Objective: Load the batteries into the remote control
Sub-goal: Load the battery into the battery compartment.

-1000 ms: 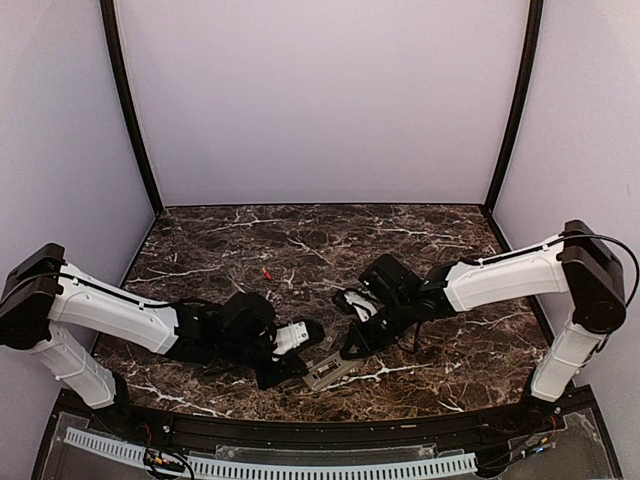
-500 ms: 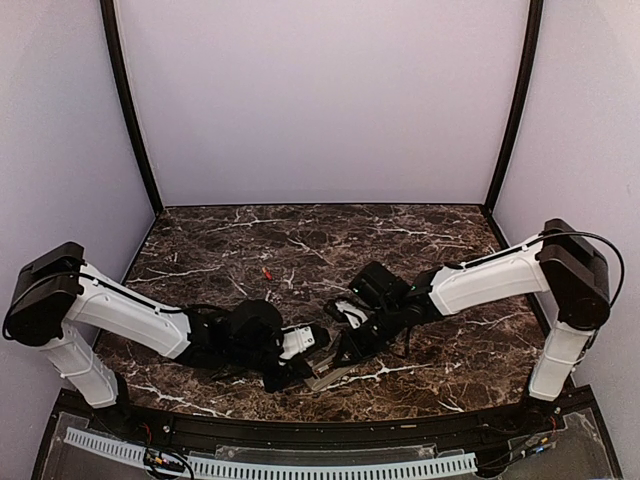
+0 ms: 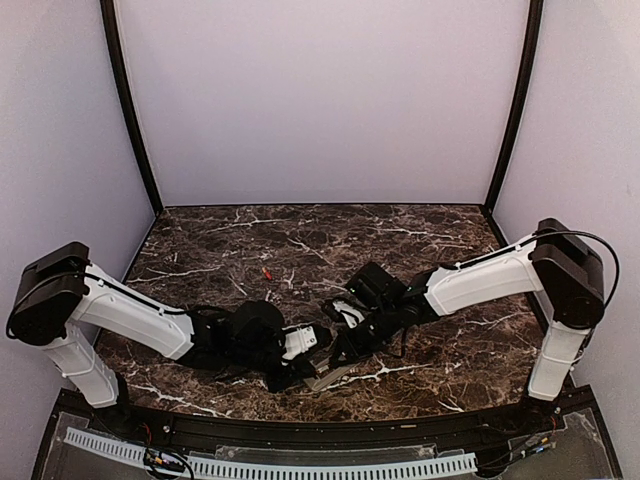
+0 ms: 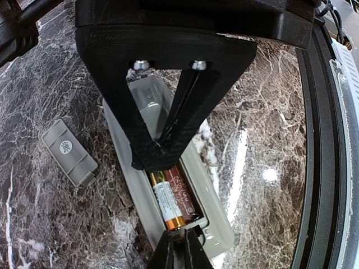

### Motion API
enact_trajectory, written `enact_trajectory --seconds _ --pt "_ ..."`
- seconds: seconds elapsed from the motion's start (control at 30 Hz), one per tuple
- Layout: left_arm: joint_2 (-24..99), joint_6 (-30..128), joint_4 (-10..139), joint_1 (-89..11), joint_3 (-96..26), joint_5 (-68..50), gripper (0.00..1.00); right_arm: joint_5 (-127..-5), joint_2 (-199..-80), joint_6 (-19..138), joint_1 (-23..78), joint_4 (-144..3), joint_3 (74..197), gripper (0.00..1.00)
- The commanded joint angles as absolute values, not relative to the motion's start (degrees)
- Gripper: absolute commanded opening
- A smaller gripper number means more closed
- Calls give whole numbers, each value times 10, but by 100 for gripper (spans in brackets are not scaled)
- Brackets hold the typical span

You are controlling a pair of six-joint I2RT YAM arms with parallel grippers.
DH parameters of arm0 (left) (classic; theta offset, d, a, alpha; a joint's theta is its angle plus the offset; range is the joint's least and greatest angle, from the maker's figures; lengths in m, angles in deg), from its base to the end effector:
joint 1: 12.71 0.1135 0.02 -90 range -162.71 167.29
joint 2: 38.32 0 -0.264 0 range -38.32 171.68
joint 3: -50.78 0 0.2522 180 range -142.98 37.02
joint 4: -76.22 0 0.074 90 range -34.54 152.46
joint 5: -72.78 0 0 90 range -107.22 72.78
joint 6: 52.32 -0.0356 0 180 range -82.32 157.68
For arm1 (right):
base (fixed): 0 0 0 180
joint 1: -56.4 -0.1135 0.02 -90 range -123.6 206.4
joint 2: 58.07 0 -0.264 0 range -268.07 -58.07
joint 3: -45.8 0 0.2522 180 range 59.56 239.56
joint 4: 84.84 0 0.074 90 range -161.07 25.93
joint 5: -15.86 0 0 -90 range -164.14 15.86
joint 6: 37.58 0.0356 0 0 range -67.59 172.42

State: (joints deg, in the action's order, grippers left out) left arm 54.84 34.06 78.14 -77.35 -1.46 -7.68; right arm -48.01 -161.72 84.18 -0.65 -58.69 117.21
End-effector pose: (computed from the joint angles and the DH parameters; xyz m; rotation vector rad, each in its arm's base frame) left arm 0.1274 -0.2826 0.1432 1.3964 1.8934 -0.7383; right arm 0.1778 0.3032 0.1453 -0.8141 2.7654 1.0467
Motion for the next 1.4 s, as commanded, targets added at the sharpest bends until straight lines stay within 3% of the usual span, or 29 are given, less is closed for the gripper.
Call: enact_trajectory --seconds 0.0,0.7,1.03,1.2,1.37 --pt "559 340 778 -778 -8 -73 7 -485 -1633 848 -13 -602 1179 0" --pt "602 309 723 -785 -39 -82 0 -482 -1642 863 -13 -623 1153 0" --pt "536 317 726 -785 -25 -115 1 -471 -1634 849 -13 -613 1180 0" --pt "500 342 727 -785 -28 -100 13 -463 -1611 846 -12 -610 1193 0" --pt "509 365 724 -785 -36 -105 34 -461 -1588 847 -6 -614 1195 0"
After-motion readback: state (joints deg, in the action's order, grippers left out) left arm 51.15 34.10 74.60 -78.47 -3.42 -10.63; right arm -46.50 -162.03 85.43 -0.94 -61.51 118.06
